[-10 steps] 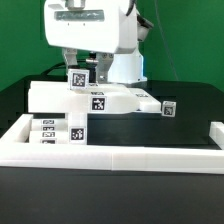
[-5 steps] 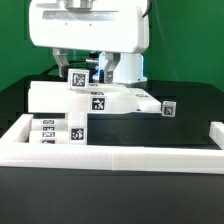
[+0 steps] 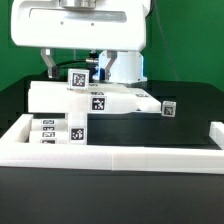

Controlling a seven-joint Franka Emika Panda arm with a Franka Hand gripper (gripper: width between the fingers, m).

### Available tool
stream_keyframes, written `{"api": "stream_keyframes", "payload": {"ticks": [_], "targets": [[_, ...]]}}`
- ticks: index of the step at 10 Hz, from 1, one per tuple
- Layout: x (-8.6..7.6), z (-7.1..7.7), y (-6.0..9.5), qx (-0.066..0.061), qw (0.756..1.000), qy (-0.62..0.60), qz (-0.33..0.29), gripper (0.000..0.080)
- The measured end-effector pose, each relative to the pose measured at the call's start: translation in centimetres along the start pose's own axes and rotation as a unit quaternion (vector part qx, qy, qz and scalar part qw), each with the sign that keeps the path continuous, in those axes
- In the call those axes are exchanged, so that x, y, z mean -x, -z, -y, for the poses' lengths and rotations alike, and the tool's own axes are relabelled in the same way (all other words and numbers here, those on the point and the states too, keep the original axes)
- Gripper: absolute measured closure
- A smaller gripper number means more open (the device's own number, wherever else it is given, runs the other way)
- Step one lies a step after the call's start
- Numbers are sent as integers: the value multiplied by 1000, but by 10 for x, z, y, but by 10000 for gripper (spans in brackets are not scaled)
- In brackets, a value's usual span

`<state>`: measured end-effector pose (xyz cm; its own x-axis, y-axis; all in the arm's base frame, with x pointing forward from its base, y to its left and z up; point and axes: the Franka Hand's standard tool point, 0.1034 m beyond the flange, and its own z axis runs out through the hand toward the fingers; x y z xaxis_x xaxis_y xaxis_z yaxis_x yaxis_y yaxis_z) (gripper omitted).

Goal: Assemble chair

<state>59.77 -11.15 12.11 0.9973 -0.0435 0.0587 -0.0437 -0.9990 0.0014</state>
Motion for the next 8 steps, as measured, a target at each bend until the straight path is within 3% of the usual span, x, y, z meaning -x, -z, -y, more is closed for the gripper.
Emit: {"api": "stream_keyframes", "payload": {"ticks": [2,4,5,6,8], "targets": [[1,-3,0,0,1000,27,0,151],[1,-3,0,0,1000,26,0,409],[1,-3,0,0,1000,26,0,409],[1,-3,0,0,1000,22,0,514],[1,-3,0,0,1000,2,0,514]]}}
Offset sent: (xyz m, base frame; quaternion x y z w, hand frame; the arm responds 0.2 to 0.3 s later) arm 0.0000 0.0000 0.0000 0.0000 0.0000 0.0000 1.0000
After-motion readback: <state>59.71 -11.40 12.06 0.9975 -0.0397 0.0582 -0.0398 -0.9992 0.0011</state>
